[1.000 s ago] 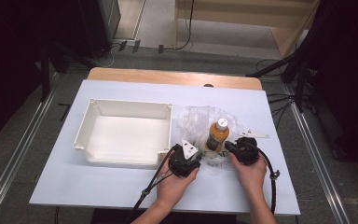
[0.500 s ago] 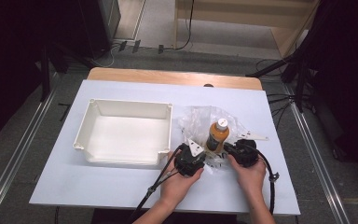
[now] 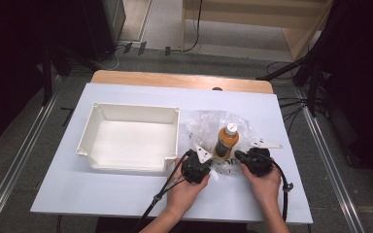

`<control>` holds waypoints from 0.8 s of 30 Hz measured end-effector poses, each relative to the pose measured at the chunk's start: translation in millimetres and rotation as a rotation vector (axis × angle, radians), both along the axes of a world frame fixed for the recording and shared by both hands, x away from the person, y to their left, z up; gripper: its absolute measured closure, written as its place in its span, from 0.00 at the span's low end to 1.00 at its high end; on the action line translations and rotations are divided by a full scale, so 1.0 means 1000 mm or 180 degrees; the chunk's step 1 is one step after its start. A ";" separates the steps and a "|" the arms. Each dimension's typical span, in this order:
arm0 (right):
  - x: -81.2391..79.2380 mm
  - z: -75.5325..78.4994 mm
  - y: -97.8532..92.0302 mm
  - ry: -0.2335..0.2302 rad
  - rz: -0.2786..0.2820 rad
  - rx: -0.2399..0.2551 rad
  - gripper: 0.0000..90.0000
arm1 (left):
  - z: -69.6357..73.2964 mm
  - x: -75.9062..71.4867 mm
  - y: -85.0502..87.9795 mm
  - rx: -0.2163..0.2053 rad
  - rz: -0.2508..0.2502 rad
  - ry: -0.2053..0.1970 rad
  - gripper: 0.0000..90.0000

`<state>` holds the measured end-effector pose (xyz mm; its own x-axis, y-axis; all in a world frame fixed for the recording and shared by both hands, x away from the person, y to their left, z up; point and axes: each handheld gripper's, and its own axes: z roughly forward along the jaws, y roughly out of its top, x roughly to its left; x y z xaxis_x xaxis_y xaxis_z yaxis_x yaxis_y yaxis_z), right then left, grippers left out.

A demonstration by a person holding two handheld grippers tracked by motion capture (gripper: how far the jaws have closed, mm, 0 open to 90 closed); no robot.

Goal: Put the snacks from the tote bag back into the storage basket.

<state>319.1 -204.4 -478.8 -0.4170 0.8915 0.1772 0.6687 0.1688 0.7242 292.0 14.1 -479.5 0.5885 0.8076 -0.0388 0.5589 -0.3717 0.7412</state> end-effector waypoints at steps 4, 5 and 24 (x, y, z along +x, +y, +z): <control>-0.004 0.010 -0.005 -0.0211 0.0049 0.0076 0.76 | 0.000 0.000 0.001 0.0001 0.0000 0.0004 0.91; -0.005 0.014 -0.006 -0.0232 0.0036 0.0110 0.72 | 0.000 0.000 0.001 0.0000 0.0000 0.0003 0.91; -0.013 0.047 -0.008 -0.0486 0.0554 0.0086 0.45 | 0.000 0.000 0.002 -0.0051 0.0001 0.0004 0.91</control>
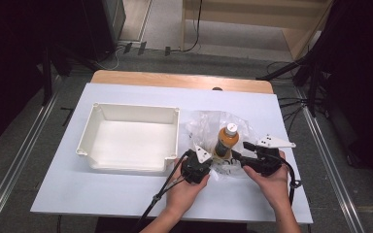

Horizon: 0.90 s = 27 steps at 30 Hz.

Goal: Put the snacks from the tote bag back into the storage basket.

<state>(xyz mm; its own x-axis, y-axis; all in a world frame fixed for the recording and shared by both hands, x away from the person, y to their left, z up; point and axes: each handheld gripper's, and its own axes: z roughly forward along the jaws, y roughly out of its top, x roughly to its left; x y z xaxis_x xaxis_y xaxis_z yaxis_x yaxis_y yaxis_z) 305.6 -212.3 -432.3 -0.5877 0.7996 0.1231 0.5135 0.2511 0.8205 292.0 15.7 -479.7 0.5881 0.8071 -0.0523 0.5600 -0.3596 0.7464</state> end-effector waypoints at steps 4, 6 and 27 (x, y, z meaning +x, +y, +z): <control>-0.001 0.004 0.001 -0.0038 0.0077 -0.0015 0.42 | 0.000 0.000 0.000 -0.0001 0.0002 -0.0001 0.92; -0.002 0.007 0.003 -0.0053 0.0116 -0.0022 0.40 | 0.000 0.000 0.000 0.0002 0.0001 -0.0003 0.92; 0.013 0.022 0.023 -0.0098 0.0206 -0.0007 0.34 | 0.000 0.000 -0.001 -0.0007 0.0007 -0.0010 0.91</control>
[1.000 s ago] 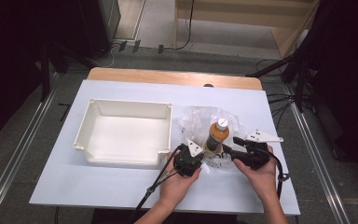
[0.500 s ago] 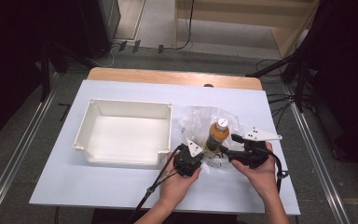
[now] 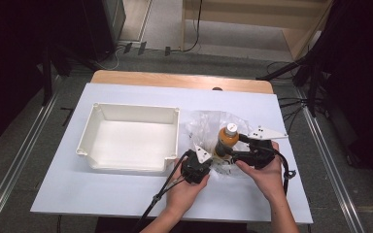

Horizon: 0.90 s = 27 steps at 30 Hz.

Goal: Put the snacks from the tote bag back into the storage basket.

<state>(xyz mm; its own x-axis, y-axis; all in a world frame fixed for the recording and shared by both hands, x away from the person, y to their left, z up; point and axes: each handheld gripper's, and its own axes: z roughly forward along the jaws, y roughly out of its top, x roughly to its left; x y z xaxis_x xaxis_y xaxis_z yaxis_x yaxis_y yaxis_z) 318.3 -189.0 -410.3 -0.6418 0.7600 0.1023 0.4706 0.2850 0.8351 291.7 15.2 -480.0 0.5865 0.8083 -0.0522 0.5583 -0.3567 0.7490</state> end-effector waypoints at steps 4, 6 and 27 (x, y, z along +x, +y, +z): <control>0.005 0.001 0.004 0.0030 -0.0017 -0.0016 0.33 | 0.000 0.000 0.000 0.0019 -0.0007 -0.0003 0.91; 0.007 0.001 0.007 0.0042 -0.0020 -0.0047 0.33 | 0.000 0.000 0.000 0.0021 -0.0007 -0.0005 0.92; 0.017 -0.001 0.018 0.0144 -0.0048 -0.0158 0.35 | 0.000 0.000 0.000 0.0012 0.0005 -0.0009 0.92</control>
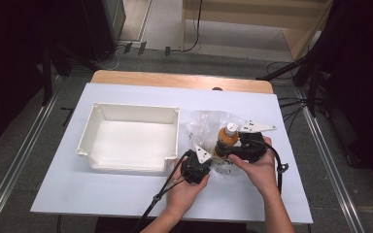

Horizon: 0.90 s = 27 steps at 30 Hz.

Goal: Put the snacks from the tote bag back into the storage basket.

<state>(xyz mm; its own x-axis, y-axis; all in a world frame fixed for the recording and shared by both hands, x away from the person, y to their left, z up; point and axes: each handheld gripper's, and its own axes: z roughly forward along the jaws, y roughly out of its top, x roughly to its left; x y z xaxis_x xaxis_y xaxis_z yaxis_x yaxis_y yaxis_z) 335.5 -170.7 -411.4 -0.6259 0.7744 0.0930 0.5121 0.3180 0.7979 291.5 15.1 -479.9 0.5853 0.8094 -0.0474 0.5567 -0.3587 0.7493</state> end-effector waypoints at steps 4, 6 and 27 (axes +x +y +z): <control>-0.001 0.000 0.000 0.0001 -0.0012 0.0004 0.35 | 0.000 0.000 0.000 0.0007 -0.0004 0.0002 0.92; -0.001 0.000 0.001 -0.0012 -0.0011 -0.0003 0.35 | 0.000 0.000 0.000 0.0008 -0.0004 0.0003 0.92; -0.009 0.019 -0.003 -0.0079 0.0001 0.0032 0.35 | 0.000 0.000 0.000 0.0016 -0.0004 0.0002 0.92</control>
